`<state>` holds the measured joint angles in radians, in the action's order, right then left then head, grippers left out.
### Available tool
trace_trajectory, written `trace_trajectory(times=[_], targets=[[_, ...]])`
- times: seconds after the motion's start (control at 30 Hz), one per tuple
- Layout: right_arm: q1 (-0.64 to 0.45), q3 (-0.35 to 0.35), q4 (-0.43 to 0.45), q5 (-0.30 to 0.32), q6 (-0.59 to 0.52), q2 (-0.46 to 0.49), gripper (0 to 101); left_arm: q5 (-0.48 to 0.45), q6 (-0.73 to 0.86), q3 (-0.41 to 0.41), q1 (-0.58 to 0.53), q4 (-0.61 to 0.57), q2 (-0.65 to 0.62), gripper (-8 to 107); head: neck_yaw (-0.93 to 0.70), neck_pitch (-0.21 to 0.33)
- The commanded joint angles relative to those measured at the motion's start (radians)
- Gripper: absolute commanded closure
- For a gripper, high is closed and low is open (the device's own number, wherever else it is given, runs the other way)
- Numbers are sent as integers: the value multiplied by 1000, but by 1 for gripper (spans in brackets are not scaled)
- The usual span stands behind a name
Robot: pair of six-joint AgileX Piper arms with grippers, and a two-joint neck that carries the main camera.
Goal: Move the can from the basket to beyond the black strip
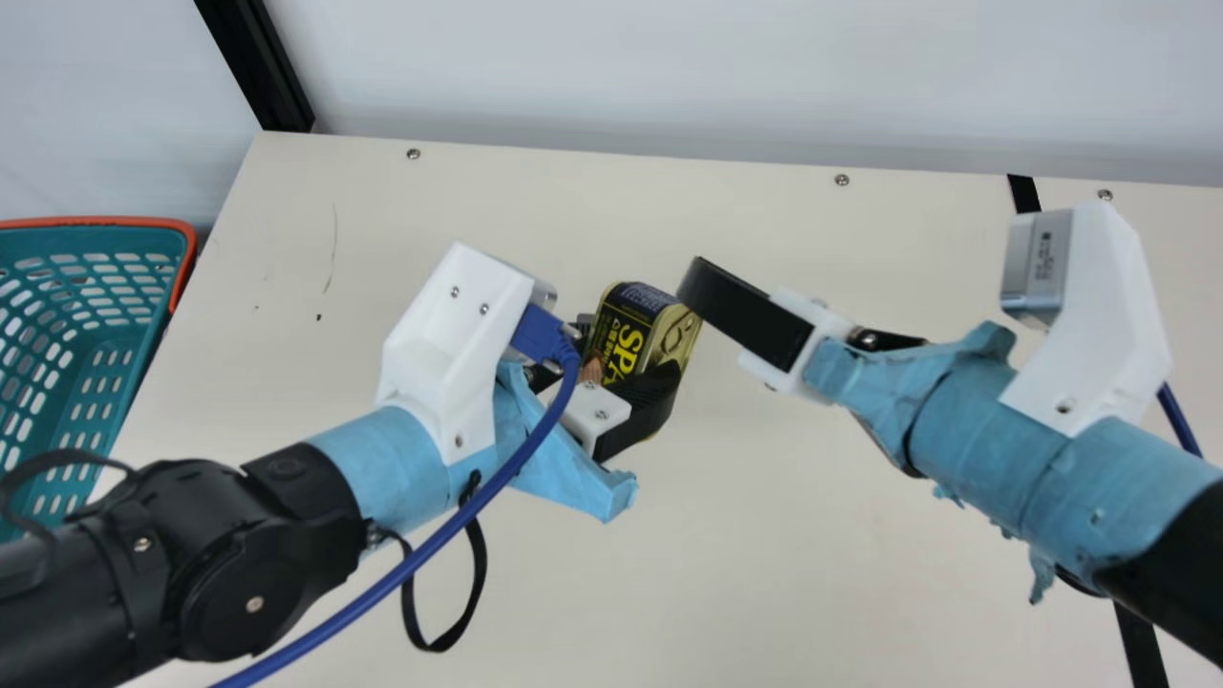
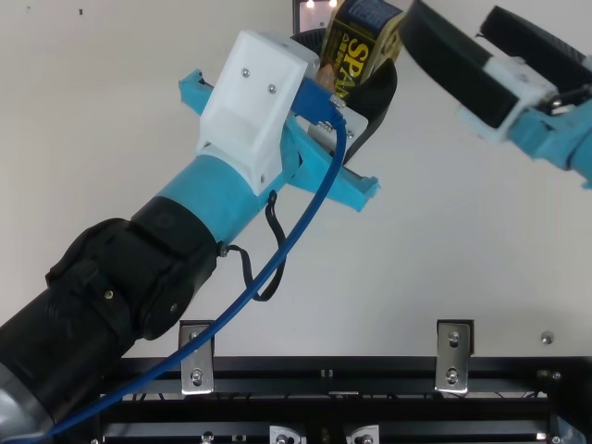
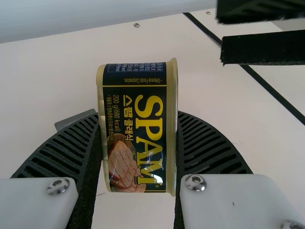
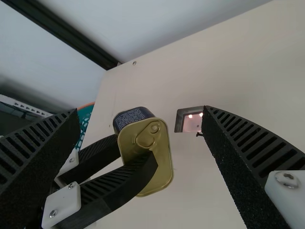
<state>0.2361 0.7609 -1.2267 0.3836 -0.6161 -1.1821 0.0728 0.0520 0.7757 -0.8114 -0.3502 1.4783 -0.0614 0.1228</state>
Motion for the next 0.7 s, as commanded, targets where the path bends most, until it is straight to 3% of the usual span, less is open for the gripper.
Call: trace_trajectory(times=[0.0, 0.67], targets=[[6, 7, -22, 3, -62, -27, 0, 0, 0, 0, 0, 0, 0, 89, 5, 39], [68, 92, -107, -11, -268, -218, 0, 0, 0, 0, 0, 0, 0, 89, 5, 39]])
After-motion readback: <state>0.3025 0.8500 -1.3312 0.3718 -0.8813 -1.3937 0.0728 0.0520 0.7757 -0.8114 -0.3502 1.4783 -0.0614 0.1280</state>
